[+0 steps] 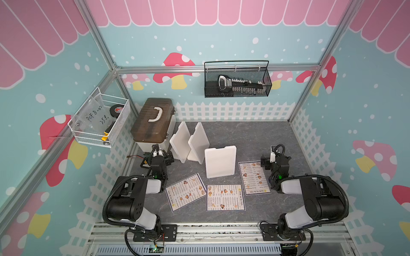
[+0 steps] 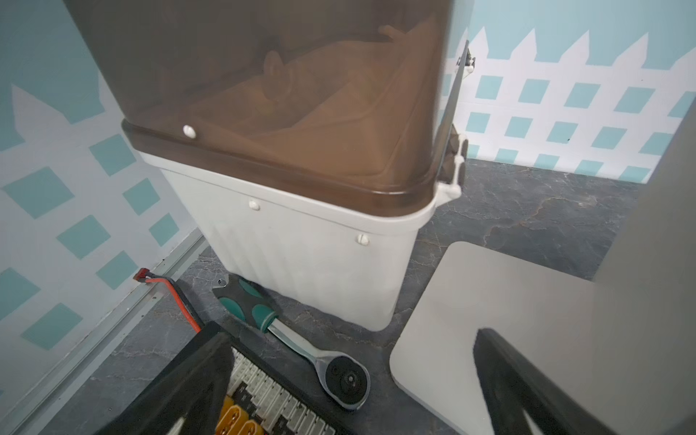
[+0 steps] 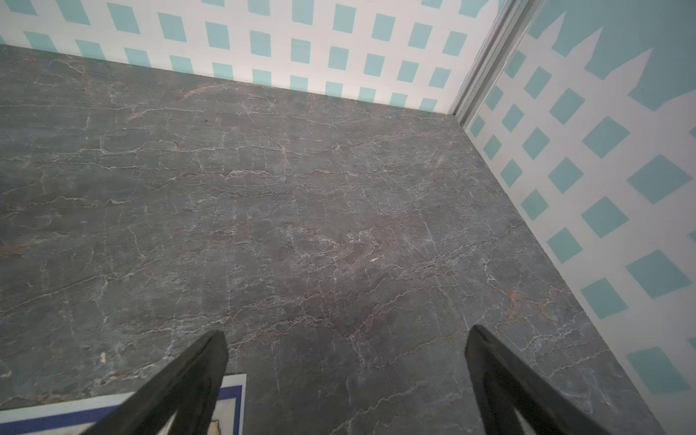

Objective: Insert the menus into the narrow rack
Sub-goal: Pick up the menu from the center of the board.

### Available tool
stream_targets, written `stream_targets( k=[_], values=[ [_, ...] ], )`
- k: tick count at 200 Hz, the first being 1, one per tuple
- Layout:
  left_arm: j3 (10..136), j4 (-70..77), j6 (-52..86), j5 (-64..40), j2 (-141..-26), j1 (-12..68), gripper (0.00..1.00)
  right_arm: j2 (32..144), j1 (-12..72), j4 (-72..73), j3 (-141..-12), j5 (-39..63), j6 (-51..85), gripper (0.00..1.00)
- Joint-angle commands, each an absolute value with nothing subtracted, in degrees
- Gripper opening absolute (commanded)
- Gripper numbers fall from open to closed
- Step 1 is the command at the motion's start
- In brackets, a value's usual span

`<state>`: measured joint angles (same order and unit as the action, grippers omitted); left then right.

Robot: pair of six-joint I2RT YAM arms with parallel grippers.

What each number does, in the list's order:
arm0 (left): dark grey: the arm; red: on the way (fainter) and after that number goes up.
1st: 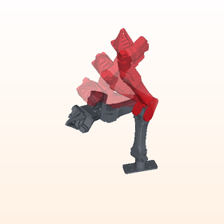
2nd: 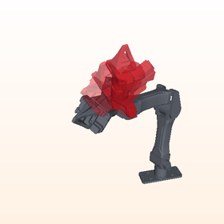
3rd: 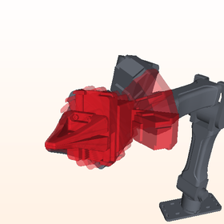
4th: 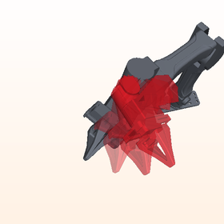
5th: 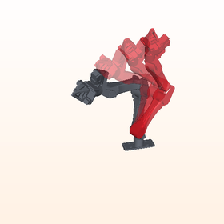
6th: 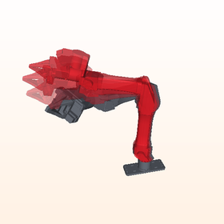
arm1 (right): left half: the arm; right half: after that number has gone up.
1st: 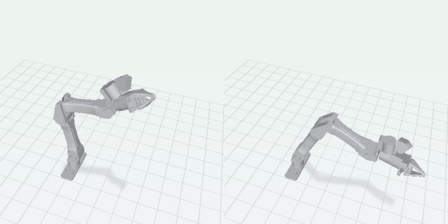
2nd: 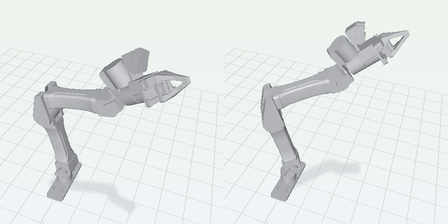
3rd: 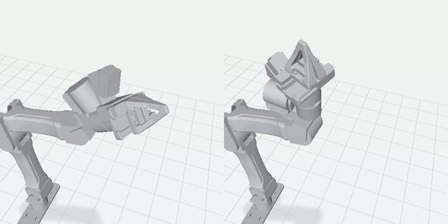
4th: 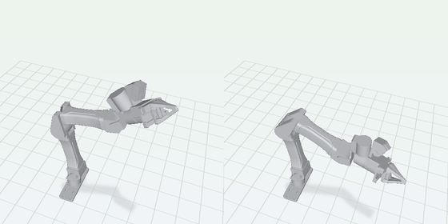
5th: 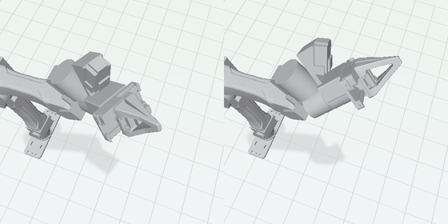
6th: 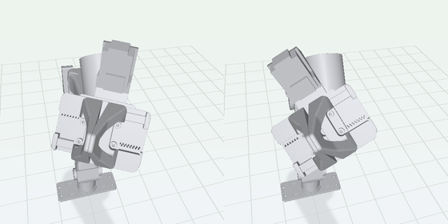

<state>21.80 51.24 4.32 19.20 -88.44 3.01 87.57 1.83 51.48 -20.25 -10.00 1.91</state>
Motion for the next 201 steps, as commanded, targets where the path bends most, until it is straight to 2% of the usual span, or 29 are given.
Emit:
stream_targets(
  k=[1,149,201],
  values=[
    [21.80,51.86,4.37,18.63,-88.07,2.67,0.99,87.24,1.49,52.72,-20.57,-9.23,1.41,1.00],
    [21.80,51.94,4.31,18.63,-88.07,2.84,0.99,87.19,1.32,52.54,-20.52,-9.03,1.48,1.00],
    [19.38,56.84,2.27,21.08,-87.52,5.05,0.99,86.54,1.31,54.32,-19.45,-7.53,0.98,1.00]
  ],
)
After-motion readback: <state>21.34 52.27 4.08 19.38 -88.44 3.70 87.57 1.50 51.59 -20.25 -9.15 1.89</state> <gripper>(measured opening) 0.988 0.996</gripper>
